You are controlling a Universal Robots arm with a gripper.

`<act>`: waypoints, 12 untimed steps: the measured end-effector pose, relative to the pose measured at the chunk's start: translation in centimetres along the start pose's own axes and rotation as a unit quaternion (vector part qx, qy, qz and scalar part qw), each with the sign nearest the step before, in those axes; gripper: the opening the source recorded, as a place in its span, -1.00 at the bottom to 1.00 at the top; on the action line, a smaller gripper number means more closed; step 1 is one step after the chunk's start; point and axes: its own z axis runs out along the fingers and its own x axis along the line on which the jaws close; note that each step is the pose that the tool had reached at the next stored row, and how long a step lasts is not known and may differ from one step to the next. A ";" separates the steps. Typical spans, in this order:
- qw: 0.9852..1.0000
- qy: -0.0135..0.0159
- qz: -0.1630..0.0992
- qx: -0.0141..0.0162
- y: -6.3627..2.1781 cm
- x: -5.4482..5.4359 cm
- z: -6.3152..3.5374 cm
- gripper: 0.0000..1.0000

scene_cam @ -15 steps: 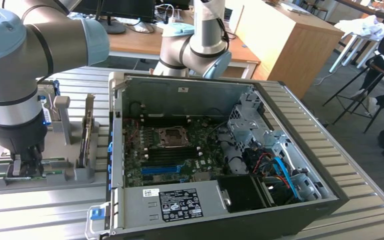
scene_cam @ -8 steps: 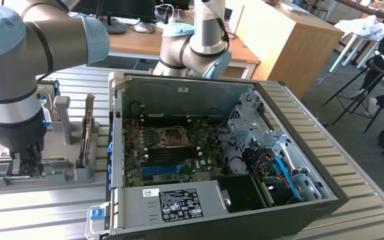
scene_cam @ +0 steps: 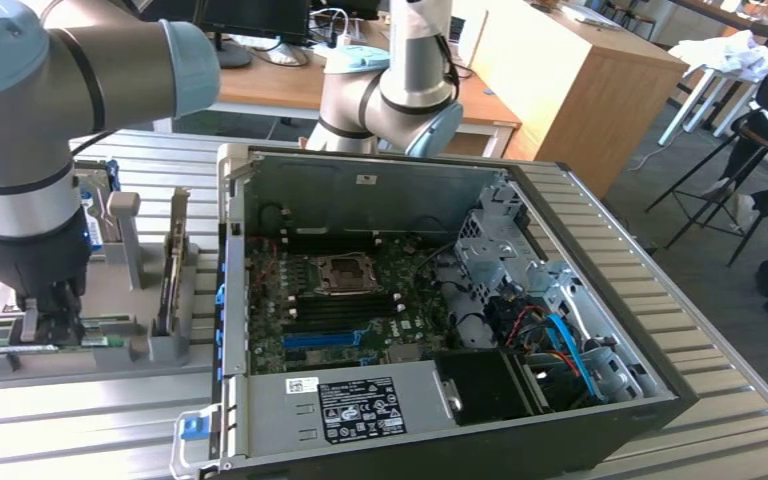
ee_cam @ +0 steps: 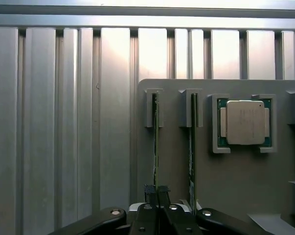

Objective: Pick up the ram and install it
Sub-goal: 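Pick up the ram and move it above insertion slot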

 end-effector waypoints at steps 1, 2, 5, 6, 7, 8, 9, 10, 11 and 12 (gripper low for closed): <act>1.000 0.000 0.000 0.000 0.00 0.0 -0.20 -0.76; 1.000 0.000 0.000 0.000 0.00 0.0 -0.40 -0.76; 1.000 0.000 0.000 -0.001 0.00 0.0 -1.03 -0.76; 1.000 0.000 0.000 -0.001 0.00 0.0 -1.24 -0.76; 1.000 0.000 0.000 -0.001 0.01 0.0 -1.48 -0.76; 1.000 0.000 0.000 -0.001 0.01 0.0 -1.71 -0.76; 1.000 0.000 0.000 -0.001 0.02 0.0 -1.94 -0.76; 1.000 0.000 0.000 -0.001 0.02 0.0 -2.19 -0.76; 1.000 0.000 0.000 -0.001 0.02 -0.1 -2.44 -0.76; 1.000 0.000 0.000 -0.001 0.03 -0.1 -2.67 -0.76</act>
